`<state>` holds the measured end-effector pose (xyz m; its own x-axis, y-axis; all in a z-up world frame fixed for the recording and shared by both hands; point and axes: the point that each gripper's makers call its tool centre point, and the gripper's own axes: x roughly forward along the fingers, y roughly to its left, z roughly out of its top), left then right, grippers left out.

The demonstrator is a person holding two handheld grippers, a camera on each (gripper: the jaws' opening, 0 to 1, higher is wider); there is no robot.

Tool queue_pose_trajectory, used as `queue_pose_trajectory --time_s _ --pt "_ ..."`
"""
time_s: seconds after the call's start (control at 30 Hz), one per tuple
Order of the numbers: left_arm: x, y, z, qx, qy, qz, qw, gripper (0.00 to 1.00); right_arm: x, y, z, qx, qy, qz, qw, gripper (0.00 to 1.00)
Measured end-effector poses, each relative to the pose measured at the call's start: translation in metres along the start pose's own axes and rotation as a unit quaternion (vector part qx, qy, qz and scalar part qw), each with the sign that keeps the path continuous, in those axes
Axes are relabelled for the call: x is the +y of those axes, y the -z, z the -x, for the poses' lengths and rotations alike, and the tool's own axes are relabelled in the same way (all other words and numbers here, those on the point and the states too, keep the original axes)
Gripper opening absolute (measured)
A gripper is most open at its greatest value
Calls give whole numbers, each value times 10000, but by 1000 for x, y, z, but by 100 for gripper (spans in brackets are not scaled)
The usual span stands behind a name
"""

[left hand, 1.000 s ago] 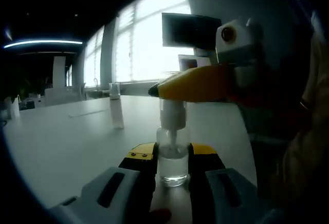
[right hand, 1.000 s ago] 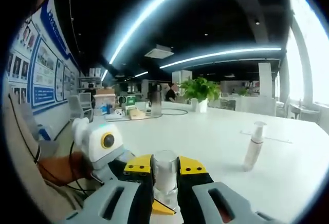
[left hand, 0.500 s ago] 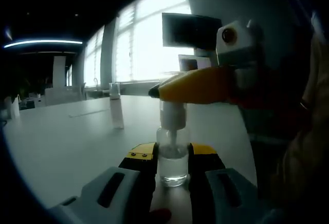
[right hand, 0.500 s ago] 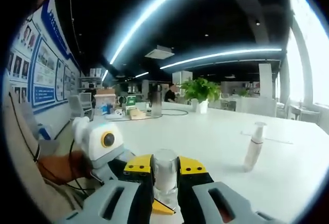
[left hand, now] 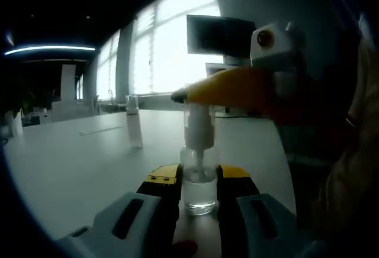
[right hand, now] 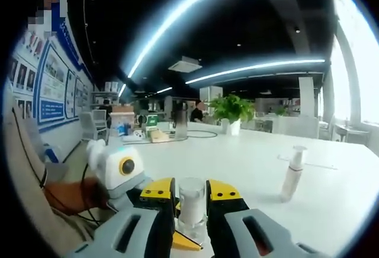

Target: Clamp pump bottle remove cover press pump head put on cover

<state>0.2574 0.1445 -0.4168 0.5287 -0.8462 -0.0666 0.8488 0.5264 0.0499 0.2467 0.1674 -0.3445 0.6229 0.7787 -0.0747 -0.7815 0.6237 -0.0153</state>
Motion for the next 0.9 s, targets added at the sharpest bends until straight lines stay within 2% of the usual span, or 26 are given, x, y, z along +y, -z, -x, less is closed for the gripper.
queue_pose_trajectory --time_s 0.47,0.9 --pt "-1 0 0 2 -1 10 10000 15 -4 -5 1 -85 68 35 9999 17" --pt "0 0 0 3 0 18 10000 15 -18 -28 14 -474 302 -22 9984 16"
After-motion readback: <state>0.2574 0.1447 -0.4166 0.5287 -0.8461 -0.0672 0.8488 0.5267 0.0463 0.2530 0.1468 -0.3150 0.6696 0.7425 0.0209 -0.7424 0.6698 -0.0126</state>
